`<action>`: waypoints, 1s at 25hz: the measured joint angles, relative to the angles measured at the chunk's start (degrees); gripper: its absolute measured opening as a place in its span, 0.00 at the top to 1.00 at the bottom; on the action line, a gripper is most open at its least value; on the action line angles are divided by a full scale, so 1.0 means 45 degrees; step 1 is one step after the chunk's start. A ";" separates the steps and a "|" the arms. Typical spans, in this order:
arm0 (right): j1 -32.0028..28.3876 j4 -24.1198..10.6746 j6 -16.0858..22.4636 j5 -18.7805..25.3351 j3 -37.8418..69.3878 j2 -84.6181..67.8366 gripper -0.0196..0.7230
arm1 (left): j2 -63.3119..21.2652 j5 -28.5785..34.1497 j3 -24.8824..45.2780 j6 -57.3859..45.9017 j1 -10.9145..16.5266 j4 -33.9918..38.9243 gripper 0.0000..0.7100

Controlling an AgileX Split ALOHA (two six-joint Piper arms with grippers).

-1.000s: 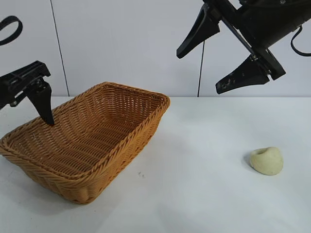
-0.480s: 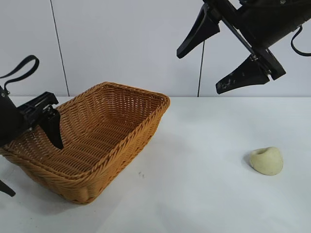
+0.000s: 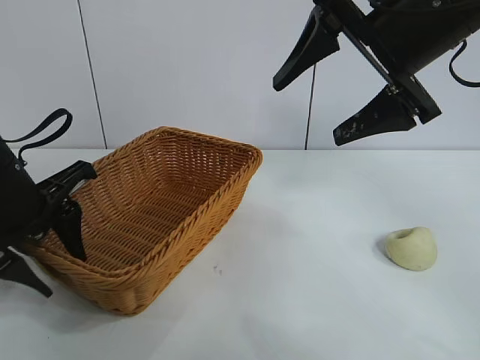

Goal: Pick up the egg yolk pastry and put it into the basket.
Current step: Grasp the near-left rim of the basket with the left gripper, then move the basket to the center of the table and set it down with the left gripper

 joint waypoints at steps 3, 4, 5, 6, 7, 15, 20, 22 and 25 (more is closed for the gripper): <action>0.0000 -0.0021 0.0000 0.0000 0.0000 0.0000 0.09 | 0.0045 0.0644 -0.0715 0.0528 0.0081 -0.0057 0.86; 0.0000 -0.0036 0.0000 0.0000 0.0000 0.0000 0.09 | 0.0043 0.0910 -0.1004 0.0824 0.0138 -0.0148 0.86; 0.0000 -0.0034 0.0000 0.0000 0.0000 0.0000 0.09 | 0.0059 0.1176 -0.1300 0.1113 0.0192 -0.0166 0.86; 0.0000 -0.0048 0.0000 0.0000 0.0000 0.0000 0.09 | 0.0070 0.1417 -0.1604 0.1483 0.0273 -0.0178 0.86; 0.0000 -0.0048 0.0000 0.0000 0.0000 0.0000 0.09 | 0.0070 0.1698 -0.1847 0.1868 0.0391 -0.0218 0.86; 0.0000 -0.0048 0.0000 0.0000 0.0000 0.0000 0.09 | 0.0235 0.3274 -0.3334 0.4918 0.1496 -0.0210 0.86; 0.0000 -0.0061 0.0000 0.0113 0.0000 0.0000 0.09 | 0.1528 0.4633 -0.4638 0.6843 0.1554 -0.0195 0.86; 0.0000 -0.0061 0.0000 0.0155 0.0000 0.0000 0.09 | 0.2131 0.5249 -0.5484 0.7847 0.1554 -0.0177 0.86; 0.0000 -0.0089 0.0000 0.0179 0.0000 0.0000 0.09 | 0.3044 0.6417 -0.6952 0.9249 0.1563 -0.0102 0.86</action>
